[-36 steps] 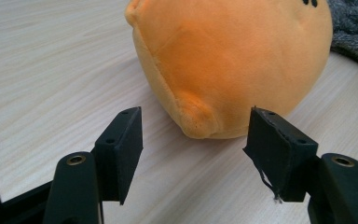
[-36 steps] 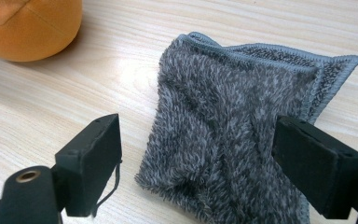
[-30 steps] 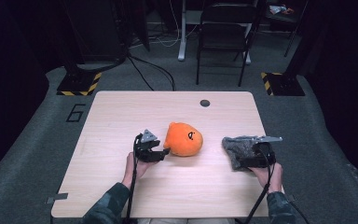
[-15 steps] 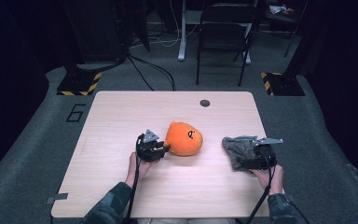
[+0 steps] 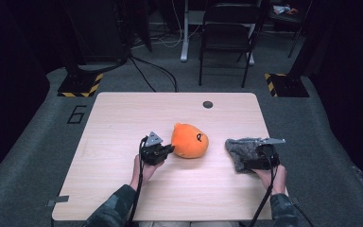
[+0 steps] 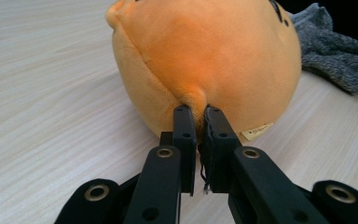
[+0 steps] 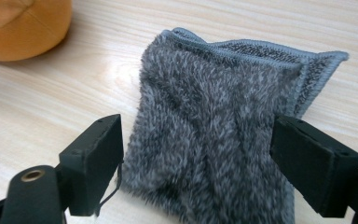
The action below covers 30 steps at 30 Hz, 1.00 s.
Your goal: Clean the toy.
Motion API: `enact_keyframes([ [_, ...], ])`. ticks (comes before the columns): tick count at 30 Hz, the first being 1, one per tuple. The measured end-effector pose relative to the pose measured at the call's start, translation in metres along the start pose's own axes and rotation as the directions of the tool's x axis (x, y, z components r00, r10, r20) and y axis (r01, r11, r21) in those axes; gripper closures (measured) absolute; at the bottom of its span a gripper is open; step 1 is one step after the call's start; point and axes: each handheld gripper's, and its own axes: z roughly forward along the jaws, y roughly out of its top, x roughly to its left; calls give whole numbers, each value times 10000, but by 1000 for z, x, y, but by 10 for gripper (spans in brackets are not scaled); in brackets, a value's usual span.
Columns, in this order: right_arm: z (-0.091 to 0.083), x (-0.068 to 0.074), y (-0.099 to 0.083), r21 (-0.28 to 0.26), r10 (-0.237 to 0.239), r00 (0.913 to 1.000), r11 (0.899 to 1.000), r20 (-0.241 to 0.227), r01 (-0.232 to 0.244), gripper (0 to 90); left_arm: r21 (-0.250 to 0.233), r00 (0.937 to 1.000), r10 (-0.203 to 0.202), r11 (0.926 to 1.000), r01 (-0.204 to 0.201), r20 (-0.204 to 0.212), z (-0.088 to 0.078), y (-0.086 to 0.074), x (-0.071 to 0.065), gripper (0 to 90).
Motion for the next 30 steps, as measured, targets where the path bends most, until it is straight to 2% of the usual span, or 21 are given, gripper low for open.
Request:
enact_keyframes([
  [2, 6, 0, 1, 130, -27, 9998, 9999, 180, 24, 178, -14, 9999, 30, 10000, -30, 123, 0, 0, -1, 848],
  [3, 9, 1, 1, 224, 131, 9997, 9997, 227, -137, 183, -36, 9999, 46, 10000, -45, 124, 0, 0, -1, 847],
  [4, 13, 0, 1, 247, -15, 9993, 9997, 370, 5, 189, -49, 9998, 37, 10000, -36, 188, -1, 0, -2, 847],
  [6, 18, -1, 2, 404, 16, 9987, 9992, 512, -37, 204, -55, 9993, -40, 10000, 42, 381, -1, 0, -3, 846],
  [7, 20, -1, 2, 459, 97, 9982, 9989, 593, -125, 214, -161, 9994, -67, 9998, 73, 340, 0, 0, -4, 846],
  [9, 26, -2, 2, 556, 89, 9976, 9984, 687, -127, 243, -124, 9991, 160, 9998, -155, 381, -1, 1, -5, 846],
  [10, 29, -2, 2, 584, 57, 9977, 9982, 682, -97, 259, -136, 9991, 117, 9998, -112, 405, -1, 1, -7, 845],
  [11, 32, -2, 2, 647, 99, 9972, 9978, 741, -147, 282, -137, 9989, 232, 9996, -226, 400, -1, 1, -7, 845],
  [16, 41, -3, 0, 1052, 117, 9962, 9942, 859, -208, 438, -155, 9985, 217, 9997, -210, 496, -1, 1, -11, 844],
  [18, 41, -4, -2, 983, 104, 9968, 9950, 791, -182, 535, -167, 9983, 320, 9994, -312, 487, -1, 1, -12, 843],
  [21, 40, -3, -2, 968, 69, 9974, 9952, 711, -137, 690, -158, 9981, 254, 9996, -245, 553, -1, 1, -14, 842],
  [23, 40, -2, -2, 985, 162, 9974, 9949, 703, -231, 745, -181, 9979, 352, 9992, -342, 546, -1, 1, -15, 841],
  [26, 39, -3, -1, 827, 64, 9978, 9965, 667, -119, 773, -227, 9976, 409, 9990, -396, 568, 0, 2, -17, 840],
  [30, 31, -3, 4, 518, 178, 9982, 9984, 580, -208, 781, -225, 9969, 535, 9984, -523, 574, -1, 2, -18, 840],
])
